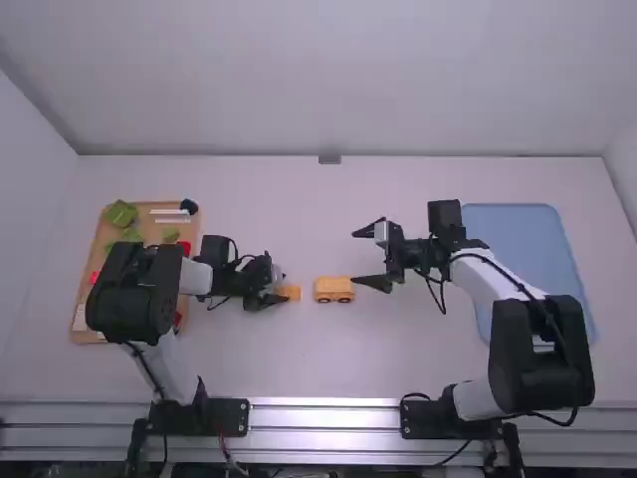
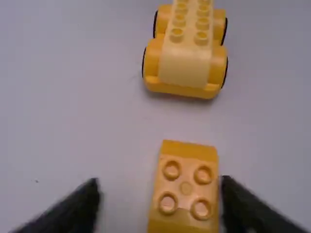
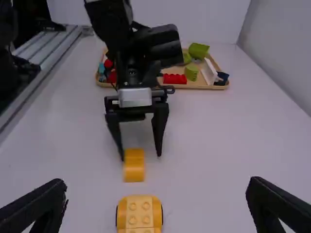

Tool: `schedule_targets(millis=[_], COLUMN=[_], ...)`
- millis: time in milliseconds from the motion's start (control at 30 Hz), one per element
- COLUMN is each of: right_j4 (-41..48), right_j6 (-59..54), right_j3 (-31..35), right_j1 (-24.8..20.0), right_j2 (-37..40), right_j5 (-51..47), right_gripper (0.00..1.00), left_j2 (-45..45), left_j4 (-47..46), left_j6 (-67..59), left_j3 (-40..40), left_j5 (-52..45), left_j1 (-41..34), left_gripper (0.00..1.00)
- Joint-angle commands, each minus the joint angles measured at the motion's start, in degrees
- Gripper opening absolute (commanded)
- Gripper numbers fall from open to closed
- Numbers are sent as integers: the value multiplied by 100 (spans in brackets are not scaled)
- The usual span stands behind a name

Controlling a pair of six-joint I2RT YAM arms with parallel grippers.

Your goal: Assemble lego blocks to make yellow taxi

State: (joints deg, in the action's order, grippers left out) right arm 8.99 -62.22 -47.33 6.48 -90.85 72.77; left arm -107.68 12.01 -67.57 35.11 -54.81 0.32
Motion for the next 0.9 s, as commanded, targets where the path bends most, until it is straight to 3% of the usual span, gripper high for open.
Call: schedule_targets(millis=[0, 133, 467, 633, 700, 867], right_j4=[0, -26, -151, -149, -155, -107], right_j6=[326, 328, 372, 374, 369, 400], right_j3=[59, 59, 59, 59, 59, 59], right_j1=[-22, -2, 4, -13, -11, -13], right_j2=[4, 4, 9, 9, 9, 9], right_j5=[223, 225, 243, 238, 236, -68], right_gripper=[99, 99, 99, 99, 99, 99], left_j2=[-90, -90, -90, -87, -87, 83], left_j4=[249, 739, 940, 970, 984, 1165], left_j6=[-37, -26, 203, 166, 127, 503], left_j3=[-260, -518, -654, -651, -651, -651], left_j5=[-66, -74, 387, 341, 339, 321], left_j1=[-33, -31, -31, -31, -26, -33], left_gripper=[49, 54, 46, 22, 16, 17])
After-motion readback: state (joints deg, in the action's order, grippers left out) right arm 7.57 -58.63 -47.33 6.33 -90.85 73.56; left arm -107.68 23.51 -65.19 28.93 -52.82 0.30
